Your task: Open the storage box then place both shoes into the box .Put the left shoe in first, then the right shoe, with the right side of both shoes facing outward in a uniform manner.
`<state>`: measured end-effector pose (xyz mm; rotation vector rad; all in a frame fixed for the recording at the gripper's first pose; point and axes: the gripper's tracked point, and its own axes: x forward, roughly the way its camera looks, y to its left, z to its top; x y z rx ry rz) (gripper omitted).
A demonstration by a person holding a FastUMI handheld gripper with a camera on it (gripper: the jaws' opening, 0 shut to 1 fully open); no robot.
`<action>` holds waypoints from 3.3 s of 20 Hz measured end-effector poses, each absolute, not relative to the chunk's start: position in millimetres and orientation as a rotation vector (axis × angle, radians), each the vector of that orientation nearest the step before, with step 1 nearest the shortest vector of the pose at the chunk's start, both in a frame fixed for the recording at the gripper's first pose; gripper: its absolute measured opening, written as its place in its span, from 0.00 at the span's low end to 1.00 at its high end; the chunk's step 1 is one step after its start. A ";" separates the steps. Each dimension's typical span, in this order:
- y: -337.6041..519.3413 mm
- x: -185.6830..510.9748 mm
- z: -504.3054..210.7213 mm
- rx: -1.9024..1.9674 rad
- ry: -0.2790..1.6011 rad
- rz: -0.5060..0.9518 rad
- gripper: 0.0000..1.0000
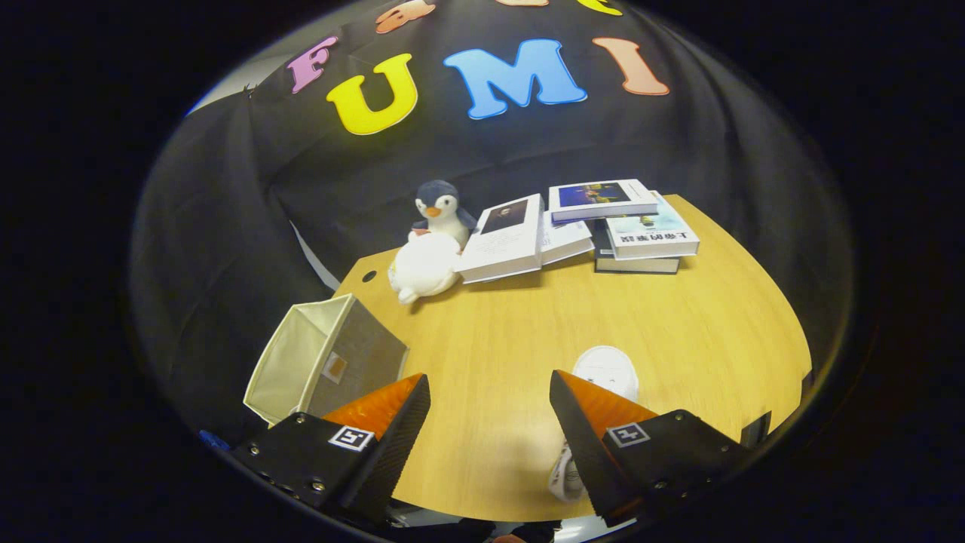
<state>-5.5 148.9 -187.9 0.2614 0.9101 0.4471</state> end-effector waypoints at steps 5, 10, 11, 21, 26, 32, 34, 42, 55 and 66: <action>101.5 -5.1 -217.4 0.262 0.946 0.379 0.97; 63.3 -7.0 -253.7 0.196 0.990 0.318 0.97; 58.6 -9.9 -260.9 0.177 1.003 0.312 0.97; 56.7 -37.9 -333.8 0.010 1.183 0.318 0.97; 66.7 -39.9 -347.5 -0.015 1.224 0.324 0.89; 80.1 -43.5 -348.2 -0.022 1.244 0.347 0.46; 76.5 -43.8 -344.5 -0.021 1.254 0.334 0.37; 67.8 -37.3 -348.6 0.107 1.241 0.243 0.00; 114.2 -32.7 -284.6 0.541 1.193 0.294 0.00; 197.6 -32.5 -207.9 0.649 1.140 0.449 0.00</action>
